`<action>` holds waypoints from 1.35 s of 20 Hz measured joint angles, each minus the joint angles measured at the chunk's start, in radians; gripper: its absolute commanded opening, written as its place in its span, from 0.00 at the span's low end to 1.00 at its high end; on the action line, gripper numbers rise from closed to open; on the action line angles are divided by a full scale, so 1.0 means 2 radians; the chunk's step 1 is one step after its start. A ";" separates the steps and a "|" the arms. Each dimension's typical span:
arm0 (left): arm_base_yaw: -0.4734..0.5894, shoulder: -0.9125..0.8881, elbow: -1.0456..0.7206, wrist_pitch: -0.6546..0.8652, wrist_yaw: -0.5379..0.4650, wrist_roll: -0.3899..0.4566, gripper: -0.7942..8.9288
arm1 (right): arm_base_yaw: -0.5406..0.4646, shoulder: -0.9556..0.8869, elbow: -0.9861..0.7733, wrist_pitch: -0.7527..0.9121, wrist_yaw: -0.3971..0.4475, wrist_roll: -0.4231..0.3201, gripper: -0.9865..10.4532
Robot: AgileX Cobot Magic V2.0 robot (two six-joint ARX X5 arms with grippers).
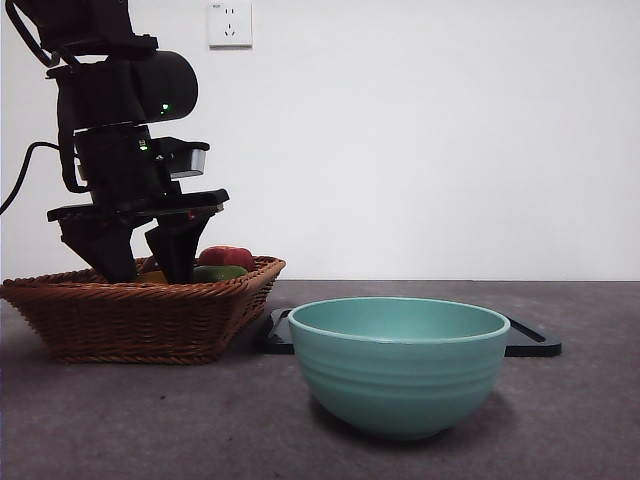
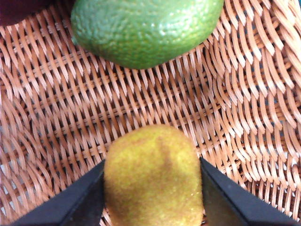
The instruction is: Pick up the wifruite, put it on the bowl, pick up the plate, put it on desk
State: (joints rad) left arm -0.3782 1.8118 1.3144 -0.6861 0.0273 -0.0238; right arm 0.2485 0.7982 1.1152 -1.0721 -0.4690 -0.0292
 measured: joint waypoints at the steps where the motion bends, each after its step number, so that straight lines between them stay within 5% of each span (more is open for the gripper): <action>1: 0.000 0.000 0.000 0.000 0.000 0.000 0.29 | 0.000 0.000 0.000 0.000 0.000 0.000 0.44; 9: -0.023 -0.104 0.000 -0.014 0.005 0.000 0.29 | 0.000 0.000 0.000 0.000 0.000 0.000 0.44; 15: -0.105 -0.203 0.001 -0.048 0.081 0.000 0.29 | 0.000 0.000 0.000 0.004 0.000 0.000 0.44; 27: -0.257 -0.075 0.002 0.003 0.080 0.000 0.29 | 0.000 0.000 0.000 0.004 0.000 0.000 0.44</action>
State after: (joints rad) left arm -0.8913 1.6619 1.3174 -0.6804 0.1864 -0.0235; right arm 0.2485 0.7982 1.1152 -1.0641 -0.4690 -0.0292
